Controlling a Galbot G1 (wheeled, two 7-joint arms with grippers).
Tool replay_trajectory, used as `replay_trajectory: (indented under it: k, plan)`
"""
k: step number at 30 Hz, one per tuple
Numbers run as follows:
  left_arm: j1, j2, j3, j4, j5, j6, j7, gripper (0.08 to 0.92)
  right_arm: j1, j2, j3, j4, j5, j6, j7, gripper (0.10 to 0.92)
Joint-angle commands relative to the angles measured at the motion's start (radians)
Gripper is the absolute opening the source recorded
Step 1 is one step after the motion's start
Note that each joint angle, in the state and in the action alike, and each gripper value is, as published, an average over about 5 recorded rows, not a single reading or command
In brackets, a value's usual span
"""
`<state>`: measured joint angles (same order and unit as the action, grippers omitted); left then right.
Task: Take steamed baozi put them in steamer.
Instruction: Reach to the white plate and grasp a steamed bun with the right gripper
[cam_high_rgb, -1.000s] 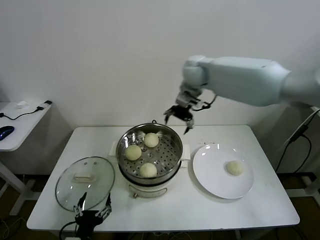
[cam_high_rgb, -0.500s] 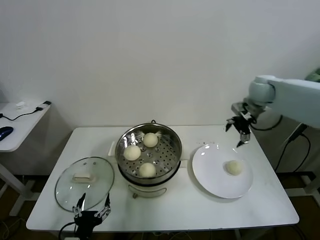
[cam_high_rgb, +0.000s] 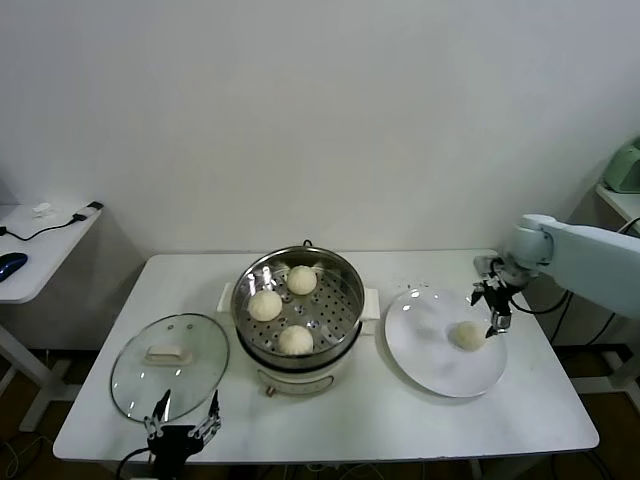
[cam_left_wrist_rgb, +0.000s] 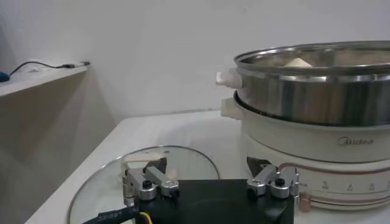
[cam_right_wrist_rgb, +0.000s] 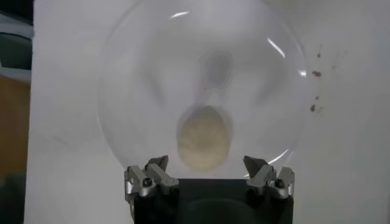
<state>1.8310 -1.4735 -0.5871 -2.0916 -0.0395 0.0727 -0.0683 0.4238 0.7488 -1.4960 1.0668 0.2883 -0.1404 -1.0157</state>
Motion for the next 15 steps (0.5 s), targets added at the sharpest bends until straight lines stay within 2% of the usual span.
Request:
replay_trajectory:
  k: [1,9,15]
  plan:
    - [0.004,-0.002,0.002,0.004,0.004,-0.004,0.000,0.823,-0.201,0.023,0.172,-0.088,-0.099,-0.032,0.032,0.823]
    - [0.010,0.000,0.004,0.003,0.008,-0.008,-0.001,0.823,-0.237,0.042,0.221,-0.106,-0.123,-0.033,0.073,0.822]
    - [0.012,0.002,0.005,0.000,0.010,-0.009,-0.001,0.823,-0.212,0.034,0.216,-0.069,-0.106,-0.032,0.071,0.734]
